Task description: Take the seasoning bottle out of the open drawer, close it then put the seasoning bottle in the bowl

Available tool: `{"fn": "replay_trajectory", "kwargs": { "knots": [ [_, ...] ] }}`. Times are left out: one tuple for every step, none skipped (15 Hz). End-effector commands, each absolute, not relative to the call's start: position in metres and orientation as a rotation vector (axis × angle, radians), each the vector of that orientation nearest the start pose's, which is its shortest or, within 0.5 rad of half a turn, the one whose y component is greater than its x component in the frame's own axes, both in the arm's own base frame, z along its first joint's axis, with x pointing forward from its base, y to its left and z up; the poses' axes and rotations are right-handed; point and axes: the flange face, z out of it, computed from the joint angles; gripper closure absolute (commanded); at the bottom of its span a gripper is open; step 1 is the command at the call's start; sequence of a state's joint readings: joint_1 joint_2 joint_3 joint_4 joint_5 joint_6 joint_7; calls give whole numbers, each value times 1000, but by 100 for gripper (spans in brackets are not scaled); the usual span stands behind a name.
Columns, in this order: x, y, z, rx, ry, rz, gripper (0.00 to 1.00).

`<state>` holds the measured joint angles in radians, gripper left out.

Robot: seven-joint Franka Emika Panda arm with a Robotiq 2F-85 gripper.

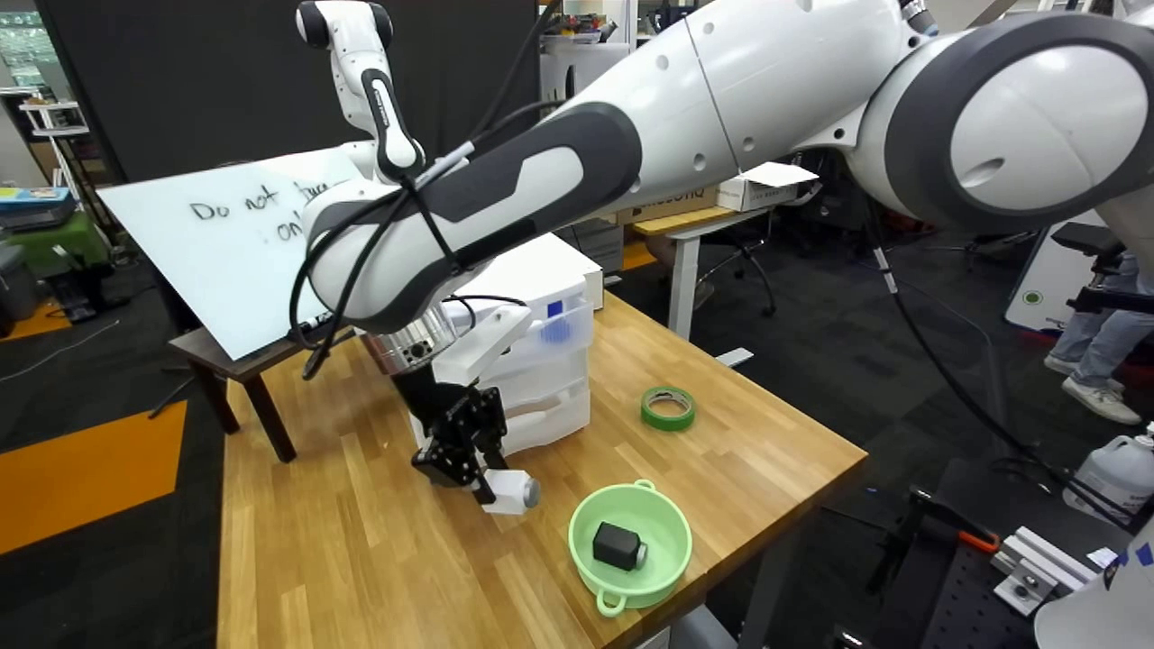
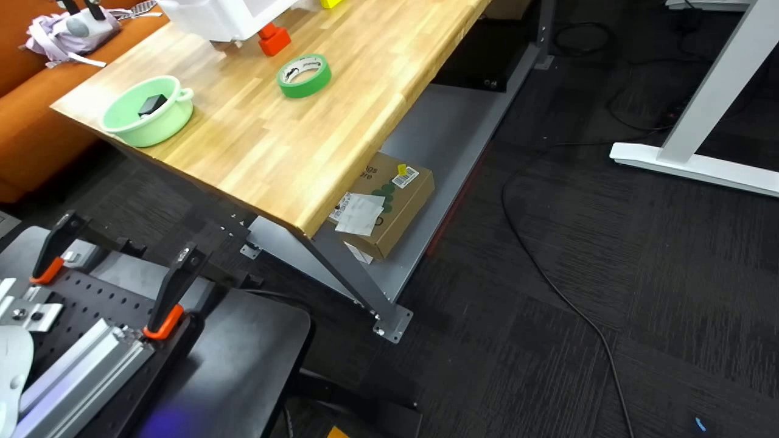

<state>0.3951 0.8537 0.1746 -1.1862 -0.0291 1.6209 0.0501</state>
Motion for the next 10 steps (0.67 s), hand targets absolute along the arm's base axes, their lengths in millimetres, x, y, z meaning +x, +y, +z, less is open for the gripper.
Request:
{"fn": "replay_trajectory", "kwargs": {
  "knots": [
    [614, 355, 238, -2962, -810, 759, 88],
    [615, 354, 240, -2963, -810, 760, 88],
    [616, 354, 242, -2967, -808, 750, 88],
    [616, 353, 246, -2980, -802, 726, 88],
    [617, 351, 249, -2988, -792, 704, 88],
    [619, 349, 254, -2994, -778, 680, 88],
    [621, 345, 258, -3002, -760, 658, 88],
    [623, 340, 260, -3001, -743, 648, 88],
    [624, 338, 262, -3005, -738, 641, 88],
    [624, 336, 264, -3008, -734, 635, 88]
  ]
}}
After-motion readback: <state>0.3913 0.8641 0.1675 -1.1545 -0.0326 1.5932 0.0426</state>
